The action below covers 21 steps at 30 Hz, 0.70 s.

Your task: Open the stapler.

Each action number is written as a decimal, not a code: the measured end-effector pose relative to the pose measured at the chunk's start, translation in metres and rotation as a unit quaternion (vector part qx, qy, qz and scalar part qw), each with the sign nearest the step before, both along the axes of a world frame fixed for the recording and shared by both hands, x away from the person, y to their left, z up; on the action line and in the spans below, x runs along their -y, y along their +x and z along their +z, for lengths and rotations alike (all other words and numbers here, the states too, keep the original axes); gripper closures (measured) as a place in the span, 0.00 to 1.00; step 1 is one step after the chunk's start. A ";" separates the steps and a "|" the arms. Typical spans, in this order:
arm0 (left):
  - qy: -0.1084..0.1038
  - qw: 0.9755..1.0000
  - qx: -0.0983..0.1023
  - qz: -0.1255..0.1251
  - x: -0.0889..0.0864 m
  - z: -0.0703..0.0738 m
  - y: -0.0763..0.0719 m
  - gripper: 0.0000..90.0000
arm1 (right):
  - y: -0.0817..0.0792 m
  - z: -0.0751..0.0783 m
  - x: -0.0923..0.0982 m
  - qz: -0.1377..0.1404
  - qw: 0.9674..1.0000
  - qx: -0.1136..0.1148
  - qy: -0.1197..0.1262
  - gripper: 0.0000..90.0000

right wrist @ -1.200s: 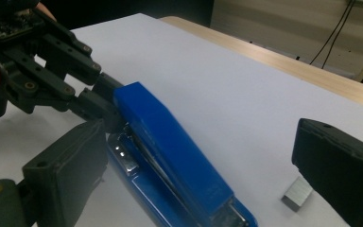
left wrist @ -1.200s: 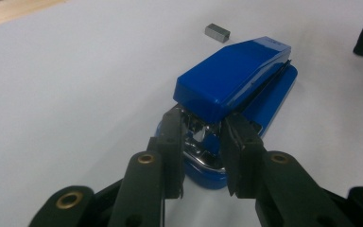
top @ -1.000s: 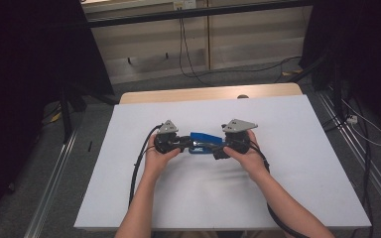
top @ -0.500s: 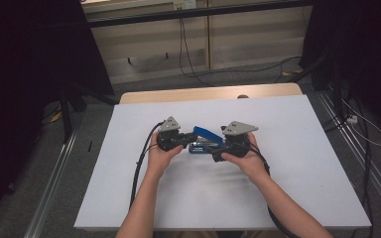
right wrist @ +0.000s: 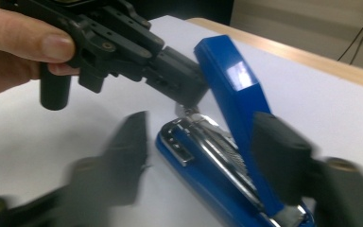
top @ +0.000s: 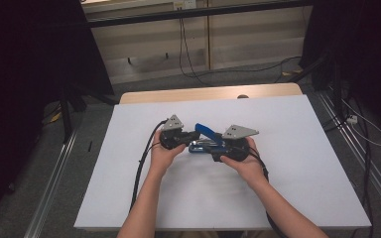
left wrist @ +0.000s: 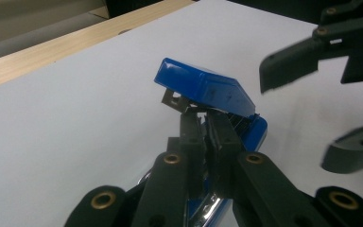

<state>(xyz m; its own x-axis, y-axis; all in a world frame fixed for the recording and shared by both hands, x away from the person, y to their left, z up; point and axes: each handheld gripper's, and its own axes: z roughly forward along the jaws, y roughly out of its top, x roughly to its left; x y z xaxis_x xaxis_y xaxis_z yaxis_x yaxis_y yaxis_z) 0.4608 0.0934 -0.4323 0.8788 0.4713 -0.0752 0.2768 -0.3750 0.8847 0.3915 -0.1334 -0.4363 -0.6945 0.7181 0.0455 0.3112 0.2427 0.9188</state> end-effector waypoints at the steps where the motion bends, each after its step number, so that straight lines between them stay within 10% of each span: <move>1: 0.001 1.000 -0.001 0.000 0.000 0.000 0.000 0.96 | 0.000 -0.001 -0.001 0.001 1.000 -0.005 0.001 0.61; 3: 0.002 1.000 -0.002 0.003 0.000 -0.001 0.000 0.96 | 0.002 -0.004 -0.003 0.000 1.000 -0.015 -0.001 0.76; 13: 0.035 0.999 -0.027 0.017 -0.004 -0.013 0.007 0.96 | 0.005 -0.011 -0.003 0.007 0.999 -0.032 0.000 0.89; 21: 0.001 0.999 -0.015 0.035 -0.005 -0.013 0.009 1.00 | 0.005 -0.009 -0.002 0.006 0.999 -0.031 0.005 0.87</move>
